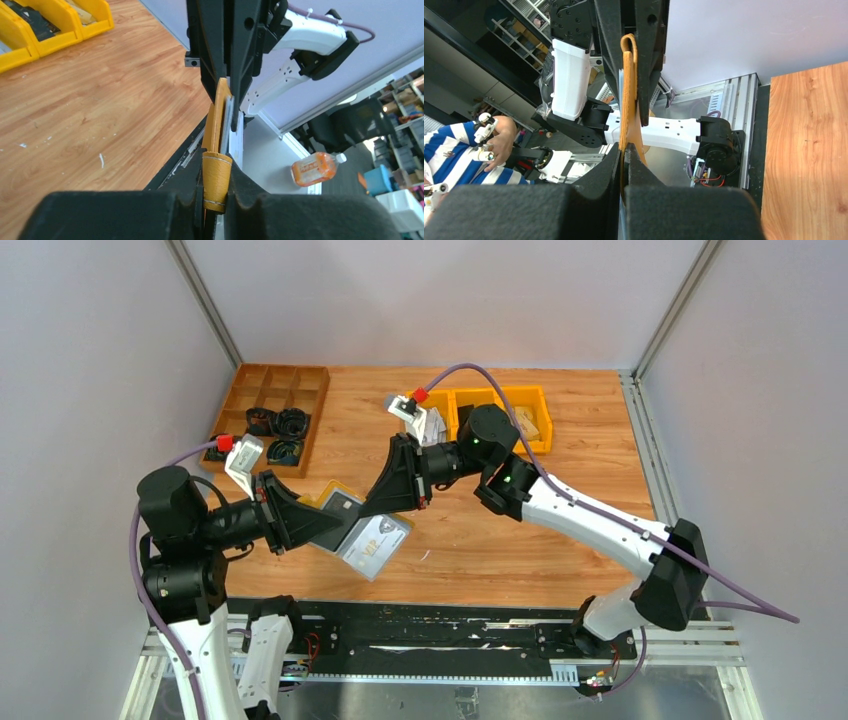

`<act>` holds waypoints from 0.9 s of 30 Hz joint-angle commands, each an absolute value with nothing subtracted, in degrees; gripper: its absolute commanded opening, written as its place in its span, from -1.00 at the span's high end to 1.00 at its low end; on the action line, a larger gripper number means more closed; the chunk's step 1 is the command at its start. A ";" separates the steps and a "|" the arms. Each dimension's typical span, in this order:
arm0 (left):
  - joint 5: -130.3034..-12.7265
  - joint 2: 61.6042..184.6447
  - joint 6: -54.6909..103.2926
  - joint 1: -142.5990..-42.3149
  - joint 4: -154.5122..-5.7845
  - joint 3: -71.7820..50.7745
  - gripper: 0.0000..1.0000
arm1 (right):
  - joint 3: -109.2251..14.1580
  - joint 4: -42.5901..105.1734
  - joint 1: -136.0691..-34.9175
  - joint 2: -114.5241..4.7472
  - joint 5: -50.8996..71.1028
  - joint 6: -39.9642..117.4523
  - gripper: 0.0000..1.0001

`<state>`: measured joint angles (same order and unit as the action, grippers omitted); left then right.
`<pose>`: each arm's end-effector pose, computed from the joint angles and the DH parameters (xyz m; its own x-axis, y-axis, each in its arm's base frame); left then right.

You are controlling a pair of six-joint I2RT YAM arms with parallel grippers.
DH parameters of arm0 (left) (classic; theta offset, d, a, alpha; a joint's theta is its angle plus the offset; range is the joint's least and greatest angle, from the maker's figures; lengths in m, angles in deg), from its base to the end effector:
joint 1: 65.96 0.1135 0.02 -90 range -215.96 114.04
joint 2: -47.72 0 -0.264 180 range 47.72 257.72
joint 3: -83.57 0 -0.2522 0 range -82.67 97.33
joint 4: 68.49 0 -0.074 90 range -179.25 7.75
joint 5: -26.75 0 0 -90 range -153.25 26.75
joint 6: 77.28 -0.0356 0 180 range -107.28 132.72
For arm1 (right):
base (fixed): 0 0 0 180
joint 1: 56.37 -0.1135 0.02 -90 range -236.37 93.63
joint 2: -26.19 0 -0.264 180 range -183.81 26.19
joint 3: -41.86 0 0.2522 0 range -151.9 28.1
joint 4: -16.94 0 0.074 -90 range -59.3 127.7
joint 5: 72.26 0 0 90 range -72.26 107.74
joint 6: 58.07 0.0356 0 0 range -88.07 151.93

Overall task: Take the credit cards out of the card holder
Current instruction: Remove the credit card from the card holder.

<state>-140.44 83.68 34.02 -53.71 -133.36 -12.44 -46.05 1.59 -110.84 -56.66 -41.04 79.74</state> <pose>0.0595 -0.0226 0.4323 -0.5780 -0.2079 -0.7891 0.7031 0.3640 -0.6109 0.1641 0.2822 0.4299 -0.5215 -0.0695 -0.8504 -0.7463 -0.4460 0.4941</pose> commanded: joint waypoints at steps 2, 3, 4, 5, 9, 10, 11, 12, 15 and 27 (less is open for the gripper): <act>-137.95 83.51 33.40 -53.65 -134.35 -12.93 1.00 | -48.43 -3.79 -111.22 -57.55 -45.53 82.32 1.00; -137.38 83.79 33.38 -53.65 -134.26 -12.85 1.00 | -48.86 -3.50 -111.13 -57.83 -45.76 82.25 1.00; -136.46 84.03 33.50 -53.65 -134.24 -12.69 1.00 | -49.15 -2.98 -111.00 -58.09 -45.75 82.03 0.93; -134.47 84.36 33.76 -53.65 -134.20 -12.21 1.00 | -49.56 -2.07 -110.71 -58.24 -45.55 81.65 0.80; -126.40 84.19 37.71 -53.65 -129.77 -11.52 1.00 | -50.68 1.65 -108.47 -58.63 -44.22 81.59 0.53; -125.15 83.85 38.66 -53.65 -128.17 -11.64 1.00 | -50.52 1.77 -107.92 -58.44 -43.77 81.72 0.42; -124.28 83.41 39.61 -53.65 -126.50 -12.05 1.00 | -50.41 2.46 -107.35 -58.14 -42.85 81.65 0.25; -123.65 82.91 40.71 -53.65 -124.65 -12.74 1.00 | -50.33 3.96 -106.77 -57.77 -41.98 80.94 0.03; -121.51 82.55 43.21 -53.65 -121.48 -14.19 1.00 | -51.25 11.92 -104.72 -55.70 -36.65 76.68 -0.38; -112.16 84.79 42.53 -53.65 -123.40 -16.36 1.00 | -49.96 23.82 -103.37 -47.55 -19.85 72.10 -0.60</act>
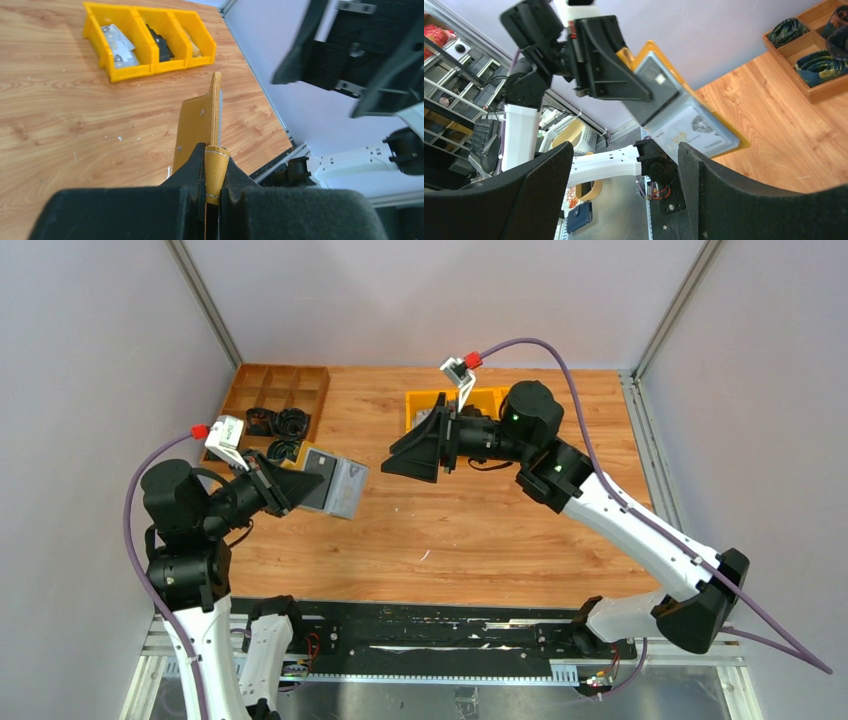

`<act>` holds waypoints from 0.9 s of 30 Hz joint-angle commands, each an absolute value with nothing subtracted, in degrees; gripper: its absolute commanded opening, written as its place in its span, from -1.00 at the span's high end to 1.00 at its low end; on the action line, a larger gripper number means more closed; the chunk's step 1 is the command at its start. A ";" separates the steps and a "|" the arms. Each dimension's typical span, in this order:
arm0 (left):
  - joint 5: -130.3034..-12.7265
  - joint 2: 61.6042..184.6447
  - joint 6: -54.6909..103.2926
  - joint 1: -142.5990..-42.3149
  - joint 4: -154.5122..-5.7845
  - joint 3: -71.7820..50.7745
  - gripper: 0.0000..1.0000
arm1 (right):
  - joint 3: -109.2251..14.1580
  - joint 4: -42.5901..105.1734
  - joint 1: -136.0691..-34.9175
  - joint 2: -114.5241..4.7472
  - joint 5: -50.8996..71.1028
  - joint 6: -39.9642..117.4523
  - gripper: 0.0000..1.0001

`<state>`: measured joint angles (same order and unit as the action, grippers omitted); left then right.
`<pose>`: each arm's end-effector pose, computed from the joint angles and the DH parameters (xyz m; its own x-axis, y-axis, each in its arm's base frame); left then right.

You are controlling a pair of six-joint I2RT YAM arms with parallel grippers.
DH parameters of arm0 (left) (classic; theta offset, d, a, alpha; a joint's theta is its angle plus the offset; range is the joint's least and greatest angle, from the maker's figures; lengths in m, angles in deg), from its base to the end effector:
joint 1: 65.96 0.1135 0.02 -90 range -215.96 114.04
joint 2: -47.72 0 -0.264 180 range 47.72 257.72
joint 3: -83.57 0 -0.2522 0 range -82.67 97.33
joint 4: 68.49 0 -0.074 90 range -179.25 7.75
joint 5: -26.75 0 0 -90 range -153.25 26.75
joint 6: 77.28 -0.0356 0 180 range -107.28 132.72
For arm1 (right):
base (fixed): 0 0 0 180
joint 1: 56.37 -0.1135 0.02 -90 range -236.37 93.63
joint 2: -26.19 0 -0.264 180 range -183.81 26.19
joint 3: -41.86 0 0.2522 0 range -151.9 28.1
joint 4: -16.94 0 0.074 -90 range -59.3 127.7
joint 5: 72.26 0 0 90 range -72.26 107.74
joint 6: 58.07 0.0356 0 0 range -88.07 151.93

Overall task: Take the credit cards out of the card holder
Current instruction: Remove the credit card from the card holder.

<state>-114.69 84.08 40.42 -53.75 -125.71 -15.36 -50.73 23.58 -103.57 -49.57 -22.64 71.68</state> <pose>0.0846 -0.0102 0.4266 -0.4730 -0.3988 -0.7856 0.4455 0.6611 -0.6038 0.1842 0.2328 0.4603 -0.5420 0.1316 -0.8300 -0.8397 -0.0448 0.5412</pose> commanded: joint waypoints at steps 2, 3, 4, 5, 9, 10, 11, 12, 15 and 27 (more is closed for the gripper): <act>-115.09 84.87 47.76 -53.65 -119.01 -18.10 1.00 | -49.92 19.80 -103.77 -48.19 -23.05 76.61 -0.61; -115.86 84.86 51.21 -53.65 -115.85 -19.37 1.00 | -50.26 18.52 -104.45 -48.40 -23.83 78.32 -0.62; -116.38 84.99 53.90 -53.65 -113.38 -20.18 1.00 | -50.01 17.29 -105.28 -48.31 -23.87 79.37 -0.63; -116.90 85.15 55.10 -53.65 -111.63 -20.44 1.00 | -49.38 15.81 -106.17 -48.03 -23.32 80.44 -0.64; -116.12 85.86 52.76 -53.58 -112.57 -18.71 1.00 | -45.24 9.25 -108.51 -48.09 -22.33 86.21 -0.57; -116.13 85.87 53.18 -53.57 -112.41 -18.75 1.00 | -44.47 7.47 -109.02 -48.46 -22.49 87.67 -0.54; -116.38 85.82 54.21 -53.57 -111.42 -19.24 1.00 | -43.74 5.66 -109.50 -48.99 -22.77 88.83 -0.51; -116.50 85.79 55.44 -53.56 -110.77 -19.61 1.00 | -42.98 3.57 -109.94 -49.41 -22.93 89.71 -0.46; -117.16 85.35 59.20 -53.56 -108.18 -20.18 1.00 | -41.53 -0.08 -110.33 -50.77 -23.23 92.01 -0.36; -123.21 82.02 67.21 -53.56 -99.25 -23.98 1.00 | -42.81 -6.45 -110.33 -57.55 -24.11 96.06 -0.11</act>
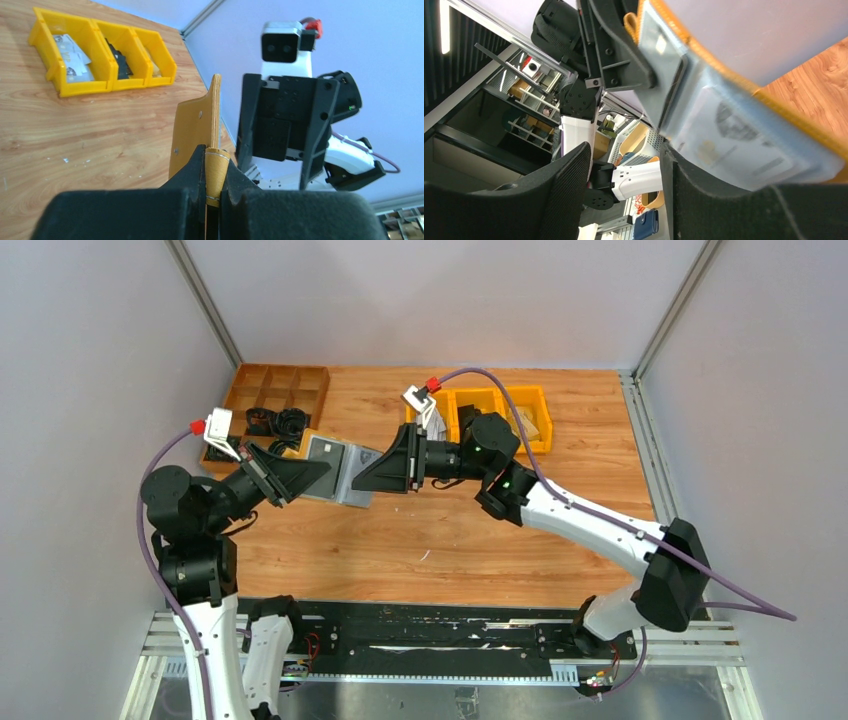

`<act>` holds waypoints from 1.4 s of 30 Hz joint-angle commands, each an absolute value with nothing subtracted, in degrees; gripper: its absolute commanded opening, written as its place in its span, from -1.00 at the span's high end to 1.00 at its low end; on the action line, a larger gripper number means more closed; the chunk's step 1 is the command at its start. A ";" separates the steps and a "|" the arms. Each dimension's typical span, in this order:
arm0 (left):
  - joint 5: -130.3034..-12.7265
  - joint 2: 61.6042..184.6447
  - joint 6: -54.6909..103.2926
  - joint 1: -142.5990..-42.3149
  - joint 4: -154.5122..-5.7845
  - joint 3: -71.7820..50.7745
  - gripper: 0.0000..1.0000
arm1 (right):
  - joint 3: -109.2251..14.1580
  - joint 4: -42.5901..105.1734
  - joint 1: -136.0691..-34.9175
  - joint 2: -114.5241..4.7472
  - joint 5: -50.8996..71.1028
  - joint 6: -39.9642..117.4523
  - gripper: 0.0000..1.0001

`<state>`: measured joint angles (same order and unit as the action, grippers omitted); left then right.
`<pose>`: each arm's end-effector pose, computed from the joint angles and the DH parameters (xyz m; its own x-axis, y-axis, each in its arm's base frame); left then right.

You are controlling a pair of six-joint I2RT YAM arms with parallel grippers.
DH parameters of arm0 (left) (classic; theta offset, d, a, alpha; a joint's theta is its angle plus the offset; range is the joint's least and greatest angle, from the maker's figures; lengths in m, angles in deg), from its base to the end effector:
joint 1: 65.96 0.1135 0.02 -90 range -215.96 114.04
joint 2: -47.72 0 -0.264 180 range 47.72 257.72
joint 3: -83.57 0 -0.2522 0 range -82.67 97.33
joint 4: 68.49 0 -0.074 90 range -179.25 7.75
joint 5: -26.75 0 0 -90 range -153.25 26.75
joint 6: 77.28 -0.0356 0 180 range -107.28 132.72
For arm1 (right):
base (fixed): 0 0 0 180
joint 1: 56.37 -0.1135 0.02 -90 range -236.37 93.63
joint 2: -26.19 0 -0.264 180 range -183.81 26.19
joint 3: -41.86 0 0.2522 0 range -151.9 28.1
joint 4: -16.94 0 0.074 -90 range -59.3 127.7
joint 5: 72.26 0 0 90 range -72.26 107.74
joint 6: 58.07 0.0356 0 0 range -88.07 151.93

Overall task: Take the credit cards out of the card holder
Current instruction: Remove the credit card from the card holder.

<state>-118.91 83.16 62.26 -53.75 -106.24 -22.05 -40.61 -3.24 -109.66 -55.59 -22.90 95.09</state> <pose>0.0992 -0.0086 0.4270 -0.5100 -0.5495 -0.6618 0.4616 0.4744 -0.7496 0.1780 0.2775 0.4138 -0.7712 0.0984 -0.6289 -0.6289 -0.2703 0.7290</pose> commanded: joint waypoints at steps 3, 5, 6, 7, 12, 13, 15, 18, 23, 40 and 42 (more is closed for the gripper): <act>-125.88 80.81 73.01 -53.56 -92.07 -26.46 1.00 | -43.67 -6.02 -110.25 -58.91 -23.62 95.93 -0.08; -126.30 80.35 74.44 -53.57 -90.50 -27.24 1.00 | -43.98 -6.04 -110.27 -59.66 -23.48 96.00 -0.07; -126.51 80.33 74.37 -53.57 -90.68 -27.34 1.00 | -44.39 -6.12 -110.24 -60.13 -23.48 96.06 -0.06; -126.80 80.33 74.27 -53.56 -90.71 -27.42 1.00 | -44.58 -6.28 -110.29 -60.67 -23.48 96.29 -0.05; -127.68 80.21 75.43 -53.62 -90.78 -27.56 1.00 | -45.59 -9.49 -110.33 -63.06 -23.43 98.93 0.00; -127.63 80.11 75.68 -53.57 -90.82 -27.33 1.00 | -45.71 -10.19 -110.33 -63.24 -23.27 99.61 0.02; -127.72 79.79 75.74 -53.58 -90.77 -27.05 1.00 | -46.00 -11.17 -110.50 -63.53 -23.13 100.17 0.06; -128.10 79.22 76.06 -53.56 -90.80 -27.48 1.00 | -46.67 -10.85 -110.77 -63.80 -23.10 99.96 0.20; -128.74 78.75 78.99 -53.62 -88.78 -28.61 0.98 | -45.11 -11.29 -110.77 -62.91 -22.69 100.18 0.41; -129.88 80.07 82.34 -53.56 -86.74 -28.72 0.45 | -41.16 -14.98 -110.01 -60.90 -22.85 101.56 0.94; -129.30 79.93 81.63 -53.56 -87.76 -28.39 0.32 | -40.67 -15.52 -109.75 -60.55 -22.86 101.83 1.00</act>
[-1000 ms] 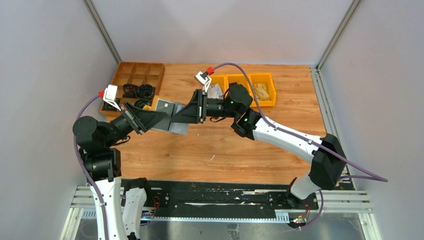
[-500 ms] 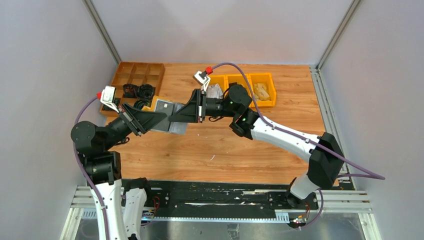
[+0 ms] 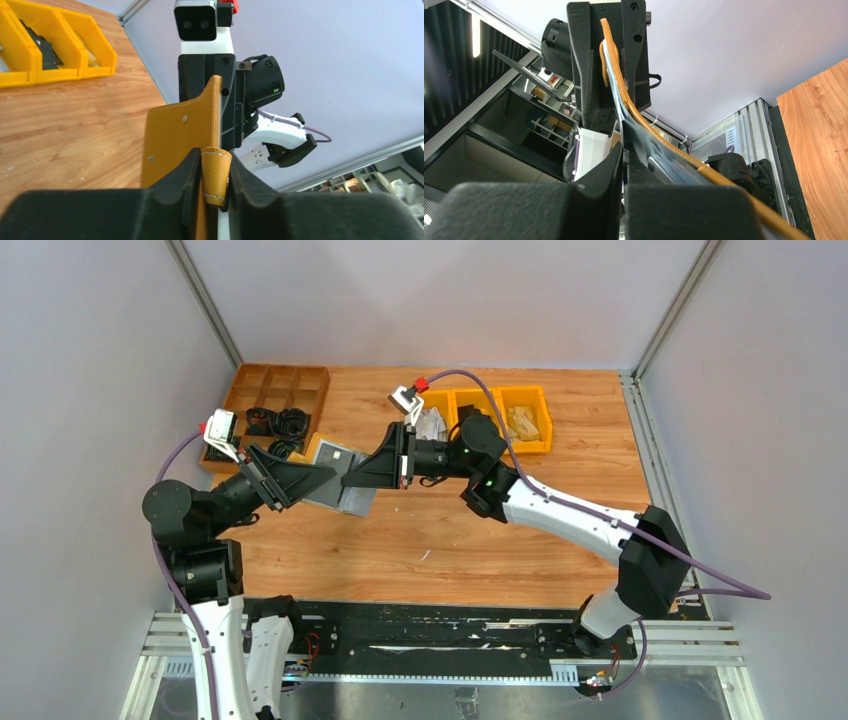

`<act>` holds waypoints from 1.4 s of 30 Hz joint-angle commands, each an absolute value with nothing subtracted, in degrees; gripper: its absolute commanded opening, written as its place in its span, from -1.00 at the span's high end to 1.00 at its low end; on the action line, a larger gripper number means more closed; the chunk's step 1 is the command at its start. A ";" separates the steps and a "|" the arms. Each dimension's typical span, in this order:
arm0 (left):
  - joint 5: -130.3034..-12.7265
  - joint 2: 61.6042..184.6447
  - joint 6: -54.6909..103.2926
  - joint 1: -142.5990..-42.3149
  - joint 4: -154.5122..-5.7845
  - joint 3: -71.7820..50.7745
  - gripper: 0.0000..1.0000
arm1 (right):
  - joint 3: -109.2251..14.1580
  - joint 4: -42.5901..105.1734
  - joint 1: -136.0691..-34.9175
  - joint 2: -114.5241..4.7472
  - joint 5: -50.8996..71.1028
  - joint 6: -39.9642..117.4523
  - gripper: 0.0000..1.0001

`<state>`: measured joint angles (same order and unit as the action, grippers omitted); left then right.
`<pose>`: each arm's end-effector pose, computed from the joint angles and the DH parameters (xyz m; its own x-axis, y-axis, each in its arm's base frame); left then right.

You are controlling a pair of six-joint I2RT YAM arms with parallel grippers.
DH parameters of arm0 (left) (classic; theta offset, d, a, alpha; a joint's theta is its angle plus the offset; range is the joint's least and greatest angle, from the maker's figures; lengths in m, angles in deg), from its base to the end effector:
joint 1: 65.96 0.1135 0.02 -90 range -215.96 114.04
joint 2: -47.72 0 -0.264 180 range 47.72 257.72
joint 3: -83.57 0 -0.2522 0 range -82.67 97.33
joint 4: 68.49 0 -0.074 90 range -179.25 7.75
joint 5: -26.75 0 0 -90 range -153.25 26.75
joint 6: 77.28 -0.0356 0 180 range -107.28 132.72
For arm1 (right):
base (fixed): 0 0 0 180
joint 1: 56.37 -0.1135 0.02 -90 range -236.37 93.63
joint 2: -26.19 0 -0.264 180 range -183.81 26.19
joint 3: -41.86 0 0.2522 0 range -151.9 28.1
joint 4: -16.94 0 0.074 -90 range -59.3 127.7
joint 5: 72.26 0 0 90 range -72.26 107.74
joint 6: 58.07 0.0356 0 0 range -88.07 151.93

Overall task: Take the credit cards out of the card holder
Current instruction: Remove the credit card from the card holder.

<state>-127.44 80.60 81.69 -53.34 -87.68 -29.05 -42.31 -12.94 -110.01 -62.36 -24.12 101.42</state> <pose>0.0972 -0.0111 0.4233 -0.6096 -0.5529 -0.5680 0.5104 0.2744 -0.8150 0.1916 0.3004 0.4014 -0.8068 0.0807 -0.5853 -0.5743 -0.3400 0.7447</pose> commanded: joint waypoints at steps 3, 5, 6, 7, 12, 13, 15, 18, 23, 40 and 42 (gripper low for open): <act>-128.57 79.89 80.59 -53.56 -89.33 -27.77 0.34 | -40.18 -16.20 -109.48 -60.07 -23.26 101.94 1.00; -128.56 79.80 80.51 -53.61 -89.04 -27.84 0.47 | -39.38 -16.83 -109.30 -59.63 -23.24 102.05 1.00; -128.51 79.80 80.37 -53.61 -89.07 -27.91 0.53 | -39.06 -17.11 -109.24 -59.41 -23.22 102.09 1.00; -128.41 79.88 80.39 -53.57 -89.03 -28.06 0.66 | -38.71 -17.31 -109.19 -59.21 -23.17 102.18 1.00; -128.38 80.19 80.73 -53.58 -88.96 -26.83 0.88 | -37.88 -17.90 -109.23 -58.59 -23.54 102.61 1.00; -128.38 80.23 80.75 -53.61 -88.95 -26.56 0.91 | -37.57 -18.16 -109.19 -58.23 -23.65 102.63 1.00; -128.10 80.19 80.56 -53.56 -89.23 -26.43 0.96 | -36.87 -19.47 -109.19 -57.70 -23.32 102.80 0.81; -127.92 80.15 79.49 -53.56 -90.77 -26.51 0.99 | -37.30 -21.93 -109.19 -58.47 -23.06 104.94 0.50; -127.91 80.22 79.39 -53.59 -91.13 -26.16 1.00 | -38.82 -24.63 -109.19 -60.28 -23.38 107.07 0.67; -127.42 80.84 79.02 -53.57 -91.86 -24.73 1.00 | -33.76 -23.00 -108.85 -56.25 -22.52 104.74 1.00; -127.21 80.98 78.75 -53.56 -91.83 -24.71 1.00 | -33.54 -22.68 -108.84 -55.85 -22.31 104.23 1.00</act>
